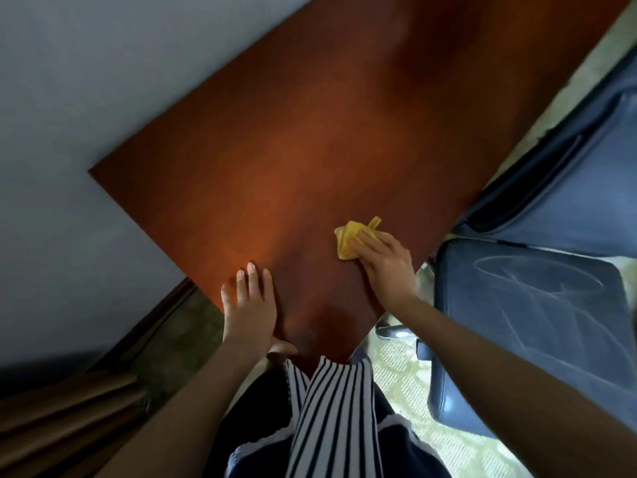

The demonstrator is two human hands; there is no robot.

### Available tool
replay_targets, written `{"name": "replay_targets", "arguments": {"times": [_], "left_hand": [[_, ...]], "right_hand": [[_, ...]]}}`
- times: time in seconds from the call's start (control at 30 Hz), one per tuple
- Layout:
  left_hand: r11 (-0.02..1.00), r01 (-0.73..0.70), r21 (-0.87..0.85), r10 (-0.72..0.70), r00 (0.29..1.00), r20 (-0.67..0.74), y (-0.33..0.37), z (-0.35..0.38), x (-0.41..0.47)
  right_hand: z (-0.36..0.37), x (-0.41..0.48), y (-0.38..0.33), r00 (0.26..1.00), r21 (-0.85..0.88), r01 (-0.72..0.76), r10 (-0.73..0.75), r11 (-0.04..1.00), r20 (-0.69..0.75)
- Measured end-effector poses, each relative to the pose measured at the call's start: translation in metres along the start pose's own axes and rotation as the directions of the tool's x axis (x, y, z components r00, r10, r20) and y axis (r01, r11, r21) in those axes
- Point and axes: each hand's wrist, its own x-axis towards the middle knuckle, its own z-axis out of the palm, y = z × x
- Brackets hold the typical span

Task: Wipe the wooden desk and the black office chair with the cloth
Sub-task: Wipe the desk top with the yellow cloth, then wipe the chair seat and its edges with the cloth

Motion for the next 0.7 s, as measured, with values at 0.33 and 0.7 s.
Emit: {"name": "replay_targets", "arguments": {"times": [0.33, 0.7], "left_hand": [[0.924, -0.2, -0.327, 0.203, 0.979, -0.028, 0.001, -0.015, -0.012], [0.182, -0.37, -0.911, 0.579, 0.79, -0.205, 0.092, -0.027, -0.114]], "right_hand": [[0.017, -0.129, -0.066, 0.95, 0.243, -0.287, 0.308, 0.927, -0.05], [-0.05, -0.23, -0.128, 0.584, 0.562, -0.452, 0.706, 0.693, -0.401]]}}
